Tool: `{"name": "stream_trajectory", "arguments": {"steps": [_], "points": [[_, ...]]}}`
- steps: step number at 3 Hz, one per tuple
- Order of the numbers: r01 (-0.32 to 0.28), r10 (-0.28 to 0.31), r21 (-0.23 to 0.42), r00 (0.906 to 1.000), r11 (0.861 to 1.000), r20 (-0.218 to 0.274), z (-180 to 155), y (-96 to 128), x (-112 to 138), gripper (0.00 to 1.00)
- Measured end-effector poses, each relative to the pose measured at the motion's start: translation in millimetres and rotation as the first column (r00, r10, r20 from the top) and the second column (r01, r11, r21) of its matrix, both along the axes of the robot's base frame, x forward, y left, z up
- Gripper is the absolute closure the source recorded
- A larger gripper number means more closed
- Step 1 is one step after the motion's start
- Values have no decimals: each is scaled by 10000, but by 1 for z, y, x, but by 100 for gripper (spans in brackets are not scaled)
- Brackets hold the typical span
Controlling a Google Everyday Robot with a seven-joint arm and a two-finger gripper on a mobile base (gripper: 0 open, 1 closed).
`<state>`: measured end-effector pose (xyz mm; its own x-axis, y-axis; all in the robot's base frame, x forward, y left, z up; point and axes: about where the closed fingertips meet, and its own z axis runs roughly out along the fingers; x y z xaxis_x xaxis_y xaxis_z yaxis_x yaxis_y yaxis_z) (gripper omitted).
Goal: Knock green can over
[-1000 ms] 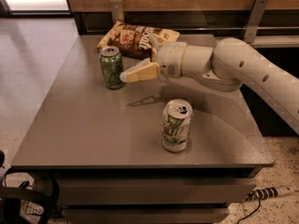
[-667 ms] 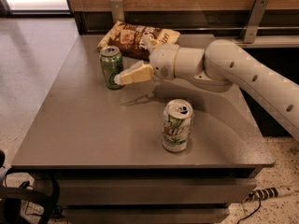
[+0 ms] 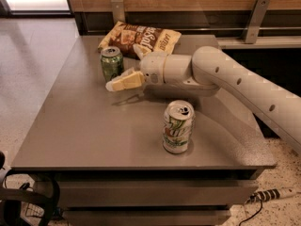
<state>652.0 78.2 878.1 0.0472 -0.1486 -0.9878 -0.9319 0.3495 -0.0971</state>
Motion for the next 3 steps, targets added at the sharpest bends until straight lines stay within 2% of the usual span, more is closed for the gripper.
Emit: {"name": "stream_trajectory", "arguments": {"steps": [1,3], "points": [[-285,283,299,9996,9991,60,-6,14,-1,1],[-534,525,432,9984,9976,225,-7,27,-3,47]]}}
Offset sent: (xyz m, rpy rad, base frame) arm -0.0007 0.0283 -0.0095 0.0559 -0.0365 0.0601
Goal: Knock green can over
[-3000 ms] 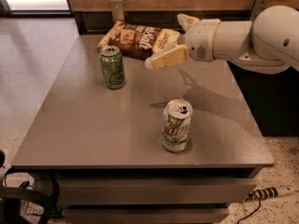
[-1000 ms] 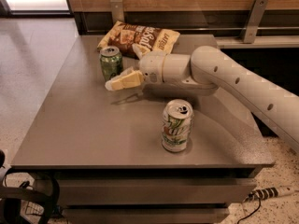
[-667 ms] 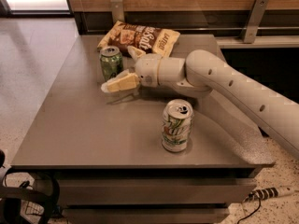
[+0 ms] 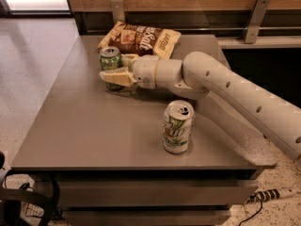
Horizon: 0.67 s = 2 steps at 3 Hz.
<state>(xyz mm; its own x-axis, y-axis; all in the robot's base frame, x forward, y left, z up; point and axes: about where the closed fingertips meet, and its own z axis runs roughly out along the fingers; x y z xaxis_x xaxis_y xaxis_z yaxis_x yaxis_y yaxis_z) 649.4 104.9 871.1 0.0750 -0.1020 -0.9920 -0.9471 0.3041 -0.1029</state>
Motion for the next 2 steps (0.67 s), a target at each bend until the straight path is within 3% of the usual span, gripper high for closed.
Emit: {"name": "stream_trajectory", "arguments": {"steps": [1,2], "points": [[-43,43,5,10000,10000,3,0,3,-1,69],[-104,104,12,9999,9999,6,1,6,-2,99]]}}
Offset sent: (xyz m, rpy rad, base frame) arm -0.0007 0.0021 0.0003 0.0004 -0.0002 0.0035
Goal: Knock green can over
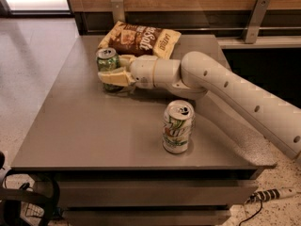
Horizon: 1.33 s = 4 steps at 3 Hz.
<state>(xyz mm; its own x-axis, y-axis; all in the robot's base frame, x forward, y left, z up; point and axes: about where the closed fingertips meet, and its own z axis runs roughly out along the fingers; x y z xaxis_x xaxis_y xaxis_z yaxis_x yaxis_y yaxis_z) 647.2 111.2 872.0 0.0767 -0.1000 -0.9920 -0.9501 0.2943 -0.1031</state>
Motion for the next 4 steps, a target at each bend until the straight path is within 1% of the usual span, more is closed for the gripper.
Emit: {"name": "stream_trajectory", "arguments": {"steps": [1,2,3,4], "points": [[5,-5,-35,10000,10000,-7,1,0,0,100],[296,-304,-635,9995,9975,-119,17,-13,-4,100],[574,-617,-1441,9978,9879,-259,29,-24,-10,100],[794,-900,-2339,9953,9690,-349,41,-33,-14,100]]}}
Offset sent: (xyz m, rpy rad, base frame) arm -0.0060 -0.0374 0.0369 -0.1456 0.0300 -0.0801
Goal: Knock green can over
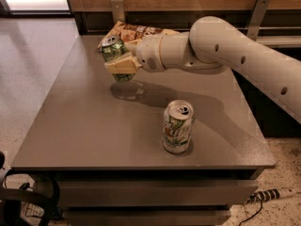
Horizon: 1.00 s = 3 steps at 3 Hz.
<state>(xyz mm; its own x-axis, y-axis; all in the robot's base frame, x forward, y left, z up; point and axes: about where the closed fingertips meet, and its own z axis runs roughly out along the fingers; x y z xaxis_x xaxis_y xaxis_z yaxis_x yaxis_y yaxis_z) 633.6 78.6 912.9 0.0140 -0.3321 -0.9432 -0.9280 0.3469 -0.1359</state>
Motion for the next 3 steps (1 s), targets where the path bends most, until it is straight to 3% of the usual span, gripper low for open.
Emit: {"name": "stream_trajectory", "arguments": {"steps": [1,2,3], "points": [[406,-437,-1401,9989,9893,-190,10,-10,0,100],[610,-695,-2175,9971,9742,-316,11,-16,5,100],[700,-938,-3282,9939,9420,-571,5,-21,6,100]]}}
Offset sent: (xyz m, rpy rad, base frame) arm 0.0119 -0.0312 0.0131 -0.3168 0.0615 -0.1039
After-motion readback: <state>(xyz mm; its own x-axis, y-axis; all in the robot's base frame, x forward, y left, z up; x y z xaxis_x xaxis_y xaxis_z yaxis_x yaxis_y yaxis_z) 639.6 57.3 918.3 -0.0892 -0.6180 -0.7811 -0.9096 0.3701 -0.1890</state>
